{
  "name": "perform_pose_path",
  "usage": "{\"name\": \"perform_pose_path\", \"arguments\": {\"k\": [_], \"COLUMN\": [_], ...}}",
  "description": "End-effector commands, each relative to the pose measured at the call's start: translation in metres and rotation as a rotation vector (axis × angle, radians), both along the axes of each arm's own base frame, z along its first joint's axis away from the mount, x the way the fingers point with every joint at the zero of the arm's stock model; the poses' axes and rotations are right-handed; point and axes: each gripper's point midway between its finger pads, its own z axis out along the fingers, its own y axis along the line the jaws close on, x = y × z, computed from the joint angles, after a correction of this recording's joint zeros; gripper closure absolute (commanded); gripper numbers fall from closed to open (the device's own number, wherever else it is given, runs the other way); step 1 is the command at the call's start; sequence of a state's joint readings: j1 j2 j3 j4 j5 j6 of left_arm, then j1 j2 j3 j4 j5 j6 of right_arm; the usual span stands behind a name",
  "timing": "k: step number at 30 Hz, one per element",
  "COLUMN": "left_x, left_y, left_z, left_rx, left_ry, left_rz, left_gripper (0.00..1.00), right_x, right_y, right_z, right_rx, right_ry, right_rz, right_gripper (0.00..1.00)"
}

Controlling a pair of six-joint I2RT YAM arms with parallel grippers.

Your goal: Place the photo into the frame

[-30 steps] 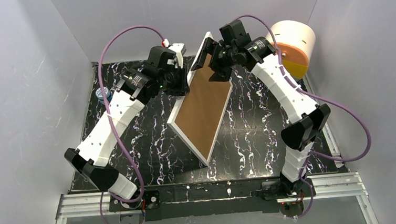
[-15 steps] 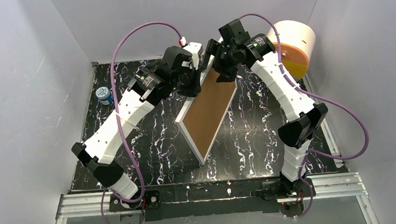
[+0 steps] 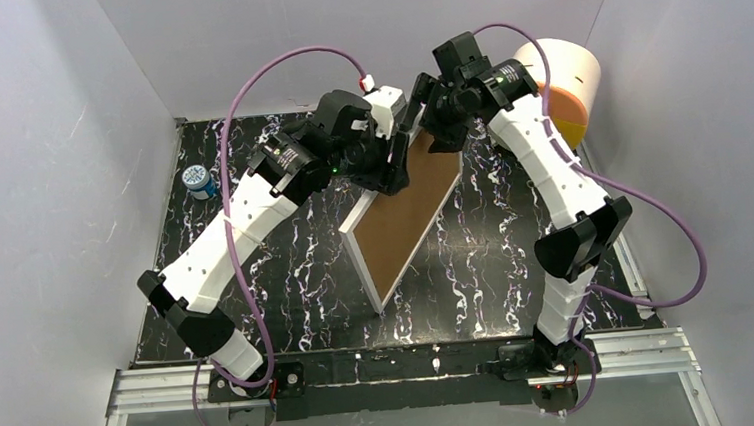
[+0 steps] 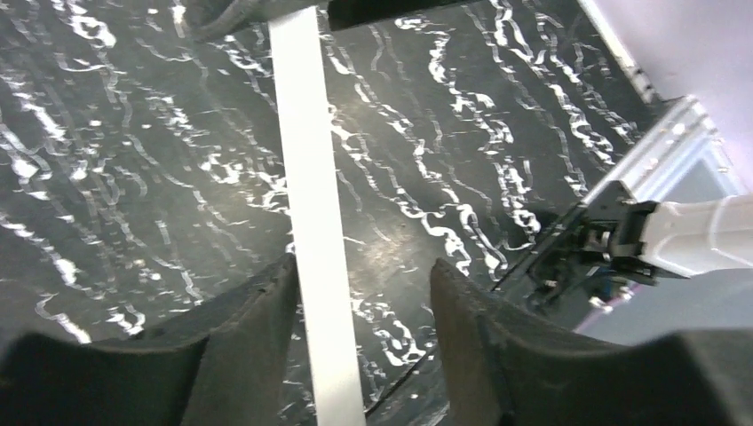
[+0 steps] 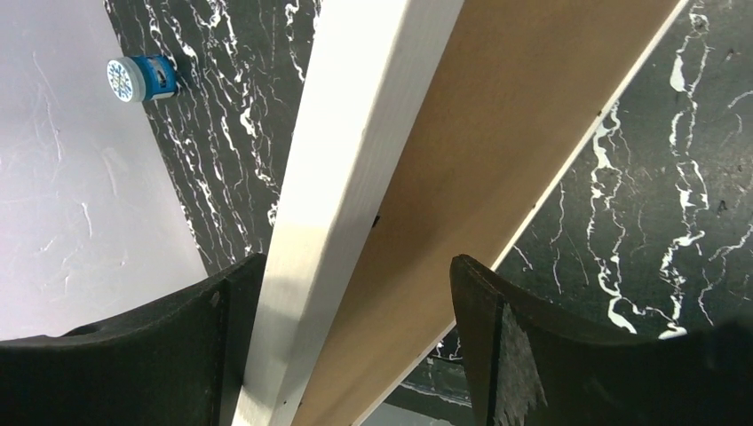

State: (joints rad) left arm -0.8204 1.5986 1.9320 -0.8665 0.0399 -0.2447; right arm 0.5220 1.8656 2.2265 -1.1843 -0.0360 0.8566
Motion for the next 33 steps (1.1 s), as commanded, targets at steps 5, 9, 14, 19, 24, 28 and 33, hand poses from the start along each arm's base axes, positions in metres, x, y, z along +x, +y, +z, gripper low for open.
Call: {"name": "perform_pose_path", "arguments": {"k": [5, 9, 14, 19, 24, 28, 33], "left_x": [-0.03, -0.034, -0.026, -0.004, 0.021, 0.043, 0.06], "left_y": [-0.026, -0.034, -0.038, -0.032, -0.014, 0.002, 0.013], "left_z": [0.046, 0.07, 0.081, 0.073, 0.064, 0.047, 0.015], "left_rx": [-0.225, -0.329, -0.383, -0.362, -0.326, -0.324, -0.332], "left_ry": [-0.04, -0.077, -0.109, -0.134, -0.153, -0.092, 0.019], "left_rz": [-0.172, -0.206, -0.176, -0.062, 0.072, 0.188, 0.24], "left_gripper": [0.21, 0.14, 0.12, 0.12, 0.11, 0.11, 0.11], "right_x": [-0.032, -0.045, -0.061, -0.074, -0.084, -0.09, -0.092], "right_y": [-0.029, -0.036, -0.045, -0.058, -0.073, -0.085, -0.085], "right_z": [0.031, 0.028, 0.017, -0.003, -0.004, 0.0, 0.001], "right_rx": [0.058, 0.075, 0.071, 0.028, -0.012, -0.031, -0.001], "right_ry": [-0.05, -0.017, 0.039, 0.116, 0.127, 0.116, 0.065], "right_rz": [0.03, 0.05, 0.056, 0.035, 0.002, -0.02, -0.005], "right_gripper": [0.18, 0.18, 0.18, 0.18, 0.94, 0.95, 0.92]}}
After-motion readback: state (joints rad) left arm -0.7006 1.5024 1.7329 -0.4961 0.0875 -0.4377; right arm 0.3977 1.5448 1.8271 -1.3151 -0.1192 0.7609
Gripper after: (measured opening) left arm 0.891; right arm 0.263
